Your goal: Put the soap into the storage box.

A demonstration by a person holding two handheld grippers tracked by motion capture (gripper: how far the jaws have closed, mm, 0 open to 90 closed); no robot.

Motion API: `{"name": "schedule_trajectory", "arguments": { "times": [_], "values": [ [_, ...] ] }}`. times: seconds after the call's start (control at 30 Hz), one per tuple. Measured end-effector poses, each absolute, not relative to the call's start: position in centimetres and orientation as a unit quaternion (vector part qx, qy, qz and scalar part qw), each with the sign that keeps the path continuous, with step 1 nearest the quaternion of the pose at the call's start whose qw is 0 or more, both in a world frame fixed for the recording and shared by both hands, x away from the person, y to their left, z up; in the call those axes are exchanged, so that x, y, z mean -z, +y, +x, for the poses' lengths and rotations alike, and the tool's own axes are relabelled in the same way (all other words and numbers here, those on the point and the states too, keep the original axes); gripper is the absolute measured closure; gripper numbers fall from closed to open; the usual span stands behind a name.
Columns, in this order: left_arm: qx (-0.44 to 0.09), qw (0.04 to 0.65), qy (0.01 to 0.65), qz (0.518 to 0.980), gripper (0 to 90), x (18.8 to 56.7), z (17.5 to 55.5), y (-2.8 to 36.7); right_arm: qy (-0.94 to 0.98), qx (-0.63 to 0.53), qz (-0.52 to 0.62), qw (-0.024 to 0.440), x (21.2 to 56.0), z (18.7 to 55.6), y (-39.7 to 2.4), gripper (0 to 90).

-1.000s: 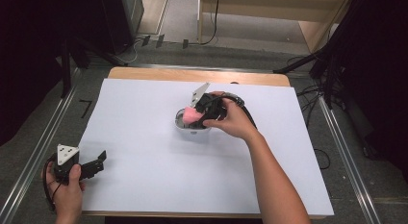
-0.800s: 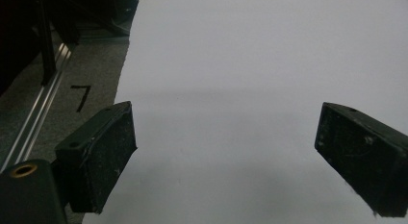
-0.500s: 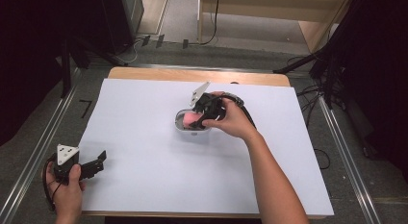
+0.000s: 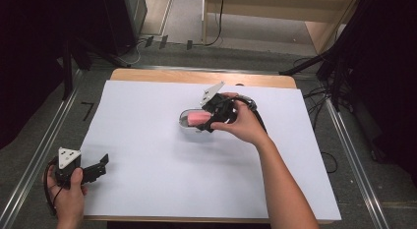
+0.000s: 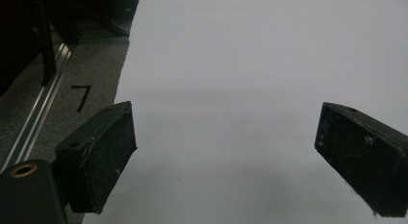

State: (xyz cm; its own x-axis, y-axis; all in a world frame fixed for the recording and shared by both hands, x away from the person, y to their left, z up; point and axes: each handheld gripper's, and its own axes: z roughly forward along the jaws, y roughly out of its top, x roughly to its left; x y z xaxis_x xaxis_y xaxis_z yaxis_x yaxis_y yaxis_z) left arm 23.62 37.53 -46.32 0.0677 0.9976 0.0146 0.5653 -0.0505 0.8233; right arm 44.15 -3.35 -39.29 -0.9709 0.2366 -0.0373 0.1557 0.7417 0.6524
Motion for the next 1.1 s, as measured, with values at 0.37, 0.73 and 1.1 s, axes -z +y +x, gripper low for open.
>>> {"name": "schedule_trajectory", "arguments": {
  "times": [0.37, 0.73, 1.1],
  "values": [
    [-0.323, 0.335, 0.603, 0.648, 7.6, 46.3, 23.6, 37.5, 0.915, -0.363, 0.155, 0.077, 39.2, 43.0, -6.2, 14.1],
    [-0.324, 0.334, 0.603, 0.648, 7.7, 46.3, 23.6, 37.5, 0.905, -0.374, 0.188, 0.079, 39.7, 41.7, -8.8, 14.1],
    [-0.325, 0.333, 0.602, 0.649, 7.6, 46.3, 23.6, 37.4, 0.897, -0.383, 0.205, 0.084, 40.8, 39.8, -11.3, 14.0]
  ]
}}
